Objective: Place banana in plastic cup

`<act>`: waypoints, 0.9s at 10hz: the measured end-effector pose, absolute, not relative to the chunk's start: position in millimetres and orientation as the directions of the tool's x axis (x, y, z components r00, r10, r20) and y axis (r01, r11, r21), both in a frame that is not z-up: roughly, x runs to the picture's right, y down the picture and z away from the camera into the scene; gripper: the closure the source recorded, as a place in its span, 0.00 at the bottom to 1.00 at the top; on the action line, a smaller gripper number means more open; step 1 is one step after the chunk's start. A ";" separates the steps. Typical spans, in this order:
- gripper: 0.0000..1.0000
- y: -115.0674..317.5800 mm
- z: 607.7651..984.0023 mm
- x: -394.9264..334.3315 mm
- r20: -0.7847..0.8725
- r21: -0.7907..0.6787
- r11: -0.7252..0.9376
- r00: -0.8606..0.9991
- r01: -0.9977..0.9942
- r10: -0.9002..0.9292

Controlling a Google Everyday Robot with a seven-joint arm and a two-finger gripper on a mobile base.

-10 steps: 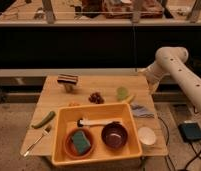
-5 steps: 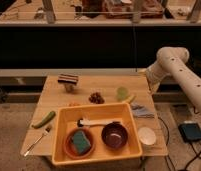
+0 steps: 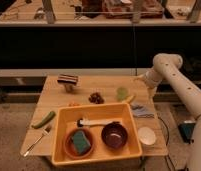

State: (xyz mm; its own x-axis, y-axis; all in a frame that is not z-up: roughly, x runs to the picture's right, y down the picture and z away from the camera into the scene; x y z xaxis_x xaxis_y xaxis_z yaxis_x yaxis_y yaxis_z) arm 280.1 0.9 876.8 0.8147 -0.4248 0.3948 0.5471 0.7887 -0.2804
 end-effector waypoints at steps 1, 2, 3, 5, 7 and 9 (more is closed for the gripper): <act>0.20 8.2 882.9 283.6 0.408 -0.288 0.781 0.809 0.554 -0.424; 0.20 14.6 887.4 284.9 0.419 -0.292 0.775 0.803 0.560 -0.423; 0.20 19.7 890.8 285.3 0.429 -0.296 0.771 0.800 0.564 -0.421; 0.25 33.4 901.0 285.3 0.447 -0.310 0.760 0.793 0.571 -0.414; 0.43 38.4 903.1 285.9 0.456 -0.319 0.751 0.788 0.579 -0.414; 0.46 41.0 904.5 283.6 0.462 -0.320 0.743 0.782 0.587 -0.419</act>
State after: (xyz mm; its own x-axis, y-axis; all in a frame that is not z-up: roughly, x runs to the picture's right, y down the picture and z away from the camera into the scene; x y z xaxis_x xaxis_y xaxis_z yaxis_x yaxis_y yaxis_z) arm 283.6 41.0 904.5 0.7819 -0.4185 0.4620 0.5872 0.7433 -0.3205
